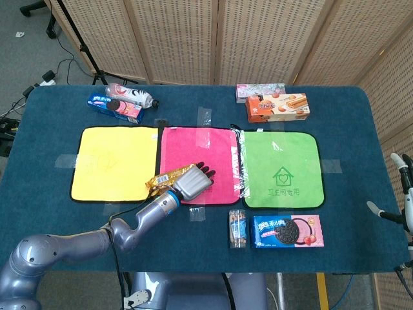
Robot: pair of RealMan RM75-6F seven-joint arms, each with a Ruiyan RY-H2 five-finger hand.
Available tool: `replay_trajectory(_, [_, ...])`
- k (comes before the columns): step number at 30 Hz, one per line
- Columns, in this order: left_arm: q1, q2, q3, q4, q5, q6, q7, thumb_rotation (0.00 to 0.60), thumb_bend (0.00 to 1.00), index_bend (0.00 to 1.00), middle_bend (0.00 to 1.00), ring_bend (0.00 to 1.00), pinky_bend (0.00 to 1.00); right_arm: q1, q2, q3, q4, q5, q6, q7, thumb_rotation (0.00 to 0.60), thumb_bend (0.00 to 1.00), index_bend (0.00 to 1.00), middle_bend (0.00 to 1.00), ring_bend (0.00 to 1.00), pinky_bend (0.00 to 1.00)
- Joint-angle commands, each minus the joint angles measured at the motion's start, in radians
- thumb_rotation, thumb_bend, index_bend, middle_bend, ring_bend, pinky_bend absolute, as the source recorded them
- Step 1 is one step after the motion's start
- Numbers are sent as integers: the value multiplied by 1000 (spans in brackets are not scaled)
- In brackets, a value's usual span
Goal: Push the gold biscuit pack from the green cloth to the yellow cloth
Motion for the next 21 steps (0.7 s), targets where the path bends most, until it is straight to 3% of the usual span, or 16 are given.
replay_trajectory(1, [20,27,32,-1,49,30,-30,600,1000,549,277,225,198,-2,1,3,-1,-2,0,2,600,0,0,0,0,0])
replay_trajectory(21, [131,192,235,72,319,182,-242,600,1000,571,289,234,225,-23,12,24,-31,-18,-3,-5,600,0,0,0,0,0])
